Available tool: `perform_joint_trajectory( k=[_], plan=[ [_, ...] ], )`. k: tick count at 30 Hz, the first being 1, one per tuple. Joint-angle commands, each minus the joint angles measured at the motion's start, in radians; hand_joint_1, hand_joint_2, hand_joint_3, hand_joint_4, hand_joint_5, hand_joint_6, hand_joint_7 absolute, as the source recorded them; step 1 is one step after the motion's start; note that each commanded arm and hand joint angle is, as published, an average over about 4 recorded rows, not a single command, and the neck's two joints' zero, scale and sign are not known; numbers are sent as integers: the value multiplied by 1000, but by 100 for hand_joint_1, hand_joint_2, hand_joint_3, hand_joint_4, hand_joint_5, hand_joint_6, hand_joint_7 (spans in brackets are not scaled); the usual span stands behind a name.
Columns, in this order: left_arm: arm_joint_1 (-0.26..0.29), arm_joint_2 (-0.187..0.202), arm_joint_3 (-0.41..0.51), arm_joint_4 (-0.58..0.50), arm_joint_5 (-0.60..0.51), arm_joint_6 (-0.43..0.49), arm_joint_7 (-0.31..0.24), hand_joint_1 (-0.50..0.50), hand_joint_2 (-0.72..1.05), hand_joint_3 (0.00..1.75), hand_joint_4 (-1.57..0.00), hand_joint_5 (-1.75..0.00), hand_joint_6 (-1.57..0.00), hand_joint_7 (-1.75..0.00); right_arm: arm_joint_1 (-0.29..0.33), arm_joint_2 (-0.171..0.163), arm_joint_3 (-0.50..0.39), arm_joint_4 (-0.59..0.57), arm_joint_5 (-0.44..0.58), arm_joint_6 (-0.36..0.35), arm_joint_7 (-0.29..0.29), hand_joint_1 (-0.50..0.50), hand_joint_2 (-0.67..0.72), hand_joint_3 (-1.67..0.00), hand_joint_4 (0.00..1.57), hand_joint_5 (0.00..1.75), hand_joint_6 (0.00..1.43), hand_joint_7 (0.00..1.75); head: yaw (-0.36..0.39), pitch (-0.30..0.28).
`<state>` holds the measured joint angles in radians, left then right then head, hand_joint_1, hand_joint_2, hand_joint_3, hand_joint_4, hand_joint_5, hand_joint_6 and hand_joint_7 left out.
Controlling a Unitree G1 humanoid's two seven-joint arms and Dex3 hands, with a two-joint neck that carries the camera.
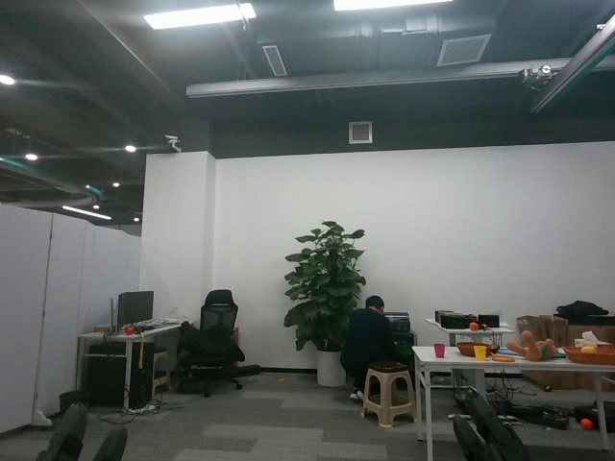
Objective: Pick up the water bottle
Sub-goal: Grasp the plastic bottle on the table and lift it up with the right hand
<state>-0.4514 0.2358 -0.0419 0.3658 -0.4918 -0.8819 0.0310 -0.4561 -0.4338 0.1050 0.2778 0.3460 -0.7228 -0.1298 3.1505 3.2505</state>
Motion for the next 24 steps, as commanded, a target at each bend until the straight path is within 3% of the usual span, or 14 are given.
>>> perform_joint_trajectory(
  k=[1,4,7,11,14,18,24],
  plan=[
    [-3,-6,5,9,4,-9,7,-50,-72,9,0,-31,0,0,0,0,1,2,1,-9,-2,-46,72,0,0,0,0,0,1,-3],
    [-1,-6,5,9,4,-9,7,-50,-72,9,0,-31,0,0,1,0,1,1,1,-9,-2,-46,72,0,0,0,0,0,-1,-10],
    [-1,-6,5,9,2,-9,7,-50,-72,9,0,-31,0,0,1,0,3,1,2,-9,-2,-46,72,0,0,0,0,0,-11,-56],
    [-1,-3,2,14,-1,-9,7,-50,-72,9,0,-31,0,0,7,0,0,4,3,-9,-2,-46,72,0,0,0,0,0,-16,-366],
    [-5,-1,-1,25,-16,-8,7,-50,-72,9,0,-31,0,0,10,3,-6,13,5,-9,-2,-46,72,0,0,0,0,0,11,-518],
    [-10,-2,-5,43,-20,-9,7,-50,-72,9,0,-31,0,0,19,0,-3,23,9,-2,1,-46,72,0,0,0,0,0,51,-537],
    [-10,-5,-24,72,-20,-6,7,-50,-72,9,0,-28,0,0,39,1,-5,40,23,8,7,-46,72,0,0,0,0,0,45,-632]
  ],
)
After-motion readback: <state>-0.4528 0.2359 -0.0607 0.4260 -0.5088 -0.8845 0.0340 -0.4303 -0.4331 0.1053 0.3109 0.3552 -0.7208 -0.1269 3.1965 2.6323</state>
